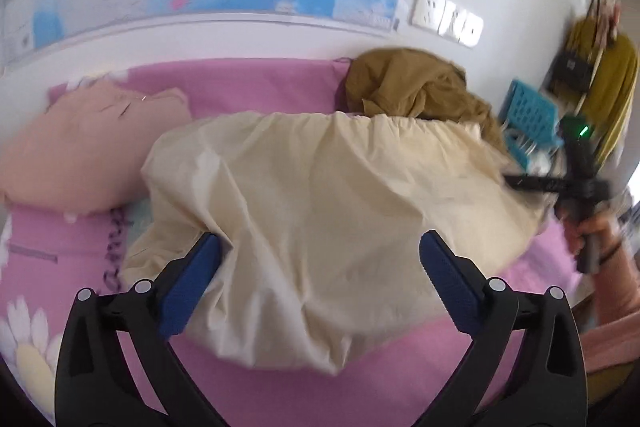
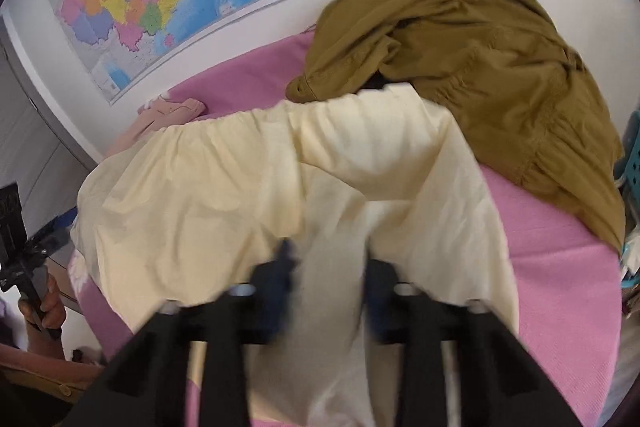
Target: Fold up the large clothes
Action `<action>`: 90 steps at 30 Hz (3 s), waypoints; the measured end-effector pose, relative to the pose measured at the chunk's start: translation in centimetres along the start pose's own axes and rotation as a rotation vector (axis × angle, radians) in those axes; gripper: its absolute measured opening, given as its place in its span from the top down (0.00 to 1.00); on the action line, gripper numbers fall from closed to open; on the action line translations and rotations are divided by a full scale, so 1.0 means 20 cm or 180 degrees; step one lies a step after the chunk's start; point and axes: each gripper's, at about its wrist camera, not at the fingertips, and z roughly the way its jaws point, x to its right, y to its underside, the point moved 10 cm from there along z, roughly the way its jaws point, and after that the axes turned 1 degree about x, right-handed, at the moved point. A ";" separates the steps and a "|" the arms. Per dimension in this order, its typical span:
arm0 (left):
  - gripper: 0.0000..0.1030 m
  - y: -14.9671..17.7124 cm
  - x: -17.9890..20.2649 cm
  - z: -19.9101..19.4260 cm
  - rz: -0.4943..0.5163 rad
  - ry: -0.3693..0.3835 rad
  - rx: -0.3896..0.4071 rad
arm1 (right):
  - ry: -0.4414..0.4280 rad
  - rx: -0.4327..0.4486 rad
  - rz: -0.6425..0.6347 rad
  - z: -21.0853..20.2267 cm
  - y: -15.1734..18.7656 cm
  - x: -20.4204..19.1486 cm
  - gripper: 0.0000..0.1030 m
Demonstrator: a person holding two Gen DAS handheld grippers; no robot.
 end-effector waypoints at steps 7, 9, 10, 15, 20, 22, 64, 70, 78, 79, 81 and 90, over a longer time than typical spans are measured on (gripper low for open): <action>0.05 -0.13 -0.06 -0.01 -0.0066 -0.0102 0.0195 | 0.0468 0.0741 -0.0131 -0.21 -0.33 0.00 0.96; 0.05 -0.14 -0.13 -0.03 -0.0212 -0.0156 0.0216 | 0.0580 0.0626 -0.0097 -0.12 -0.34 0.04 0.96; 0.06 -0.14 -0.15 -0.04 -0.0262 -0.0153 0.0219 | 0.0627 0.0457 -0.0092 -0.03 -0.31 0.07 0.96; 0.06 -0.18 -0.14 -0.11 -0.0237 -0.0109 0.0382 | 0.0736 0.0040 -0.0185 0.20 -0.21 0.12 0.95; 0.06 -0.28 -0.08 -0.24 -0.0221 0.0120 0.0701 | 0.0633 0.0198 -0.0032 0.18 -0.33 0.10 0.96; 0.06 -0.25 -0.06 -0.15 -0.0211 0.0153 0.0525 | 0.0735 0.0032 -0.0087 0.28 -0.29 0.12 0.95; 0.12 0.03 -0.25 0.45 -0.0104 -0.0375 -0.0341 | -0.0083 -0.0145 -0.0393 0.41 -0.11 -0.45 0.52; 0.12 0.01 -0.24 0.40 -0.0219 -0.0405 -0.0335 | -0.0236 -0.0180 -0.0191 0.25 -0.12 -0.47 0.41; 0.12 0.00 -0.26 0.13 -0.0547 -0.0145 -0.0012 | -0.1024 0.0018 0.0409 -0.25 0.08 -0.43 0.30; 0.12 0.02 -0.26 0.08 -0.0579 -0.0084 0.0041 | -0.1126 -0.0022 0.0538 -0.29 0.14 -0.40 0.29; 0.12 0.05 -0.27 0.00 -0.0614 -0.0003 0.0098 | -0.1203 -0.0095 0.0740 -0.31 0.25 -0.37 0.27; 0.12 0.27 -0.23 -0.17 -0.0814 0.0405 -0.0016 | -0.1207 -0.0193 0.1598 -0.14 0.39 -0.19 0.22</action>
